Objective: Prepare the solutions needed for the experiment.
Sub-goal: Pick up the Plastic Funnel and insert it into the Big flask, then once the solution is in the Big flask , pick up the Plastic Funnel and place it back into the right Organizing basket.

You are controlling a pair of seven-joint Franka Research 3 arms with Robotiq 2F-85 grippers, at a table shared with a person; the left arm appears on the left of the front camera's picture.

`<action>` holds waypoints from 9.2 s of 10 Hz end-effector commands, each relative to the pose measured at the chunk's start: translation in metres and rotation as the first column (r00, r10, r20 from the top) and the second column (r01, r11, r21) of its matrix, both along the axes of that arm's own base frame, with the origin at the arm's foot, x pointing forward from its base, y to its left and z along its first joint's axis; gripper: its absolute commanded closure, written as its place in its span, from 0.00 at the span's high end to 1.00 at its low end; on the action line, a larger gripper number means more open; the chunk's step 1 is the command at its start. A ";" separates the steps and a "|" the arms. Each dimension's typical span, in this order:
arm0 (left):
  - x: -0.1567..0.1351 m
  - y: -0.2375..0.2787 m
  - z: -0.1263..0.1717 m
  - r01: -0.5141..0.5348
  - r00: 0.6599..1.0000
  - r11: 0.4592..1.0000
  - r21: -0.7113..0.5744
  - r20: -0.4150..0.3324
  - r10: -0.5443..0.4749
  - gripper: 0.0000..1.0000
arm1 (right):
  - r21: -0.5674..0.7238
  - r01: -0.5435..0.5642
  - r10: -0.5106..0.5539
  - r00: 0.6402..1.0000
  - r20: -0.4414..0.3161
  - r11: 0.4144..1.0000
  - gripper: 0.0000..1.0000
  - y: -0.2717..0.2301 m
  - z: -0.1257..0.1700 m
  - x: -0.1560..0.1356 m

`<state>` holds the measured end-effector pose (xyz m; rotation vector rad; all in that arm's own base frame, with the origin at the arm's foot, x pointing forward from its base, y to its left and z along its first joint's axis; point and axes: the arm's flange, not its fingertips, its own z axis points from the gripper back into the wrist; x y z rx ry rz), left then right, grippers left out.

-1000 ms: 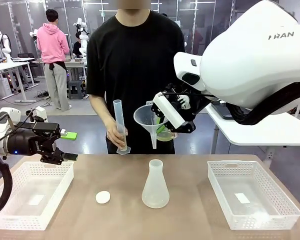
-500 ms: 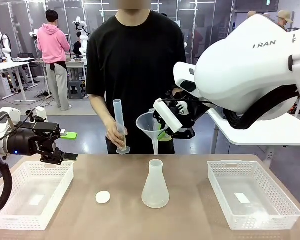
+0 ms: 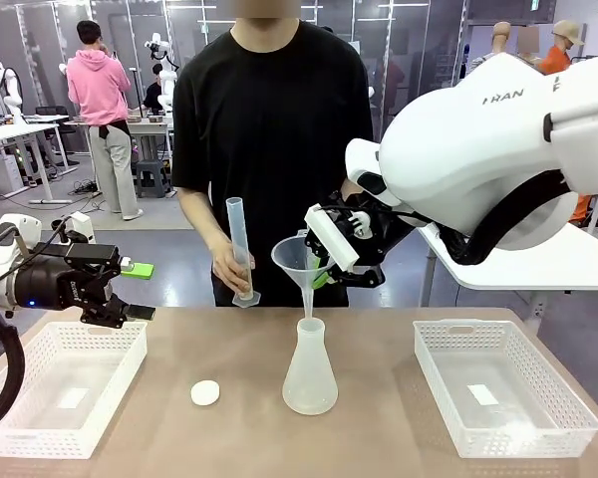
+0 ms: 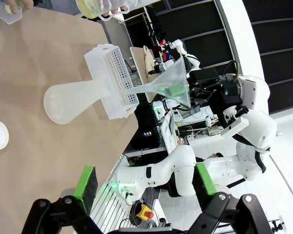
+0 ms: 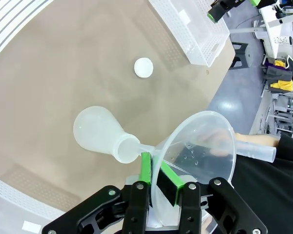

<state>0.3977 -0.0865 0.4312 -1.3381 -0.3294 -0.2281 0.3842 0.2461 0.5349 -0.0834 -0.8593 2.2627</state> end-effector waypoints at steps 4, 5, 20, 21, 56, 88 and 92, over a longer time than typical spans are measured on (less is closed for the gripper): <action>-0.001 0.000 0.001 0.008 1.000 1.000 -0.016 -0.001 -0.008 1.00 | 0.023 0.003 -0.003 1.000 -0.006 1.000 0.06 -0.005 -0.023 0.021; -0.001 0.000 0.001 0.008 1.000 1.000 -0.016 -0.001 -0.008 1.00 | 0.031 -0.003 0.003 1.000 -0.005 1.000 0.06 -0.005 -0.025 0.024; -0.001 0.000 0.001 0.008 1.000 1.000 -0.016 -0.001 -0.008 1.00 | 0.019 0.048 -0.046 0.995 -0.093 0.999 0.45 -0.002 -0.052 0.045; -0.001 0.000 0.001 0.008 1.000 1.000 -0.016 -0.001 -0.008 1.00 | 0.019 0.048 -0.046 0.995 -0.093 0.999 0.45 -0.002 -0.052 0.045; -0.001 0.000 0.001 0.008 1.000 1.000 -0.016 -0.001 -0.008 1.00 | -0.083 0.826 0.098 -0.165 -0.981 0.558 0.45 -0.236 -0.136 -0.016; -0.001 0.000 0.001 0.008 1.000 1.000 -0.016 -0.001 -0.008 1.00 | -0.311 0.840 0.241 -0.447 -0.862 0.445 0.45 -0.267 -0.136 -0.011; -0.001 0.000 0.001 0.008 1.000 1.000 -0.016 -0.001 -0.008 1.00 | -0.311 0.840 0.241 -0.447 -0.862 0.445 0.45 -0.267 -0.136 -0.011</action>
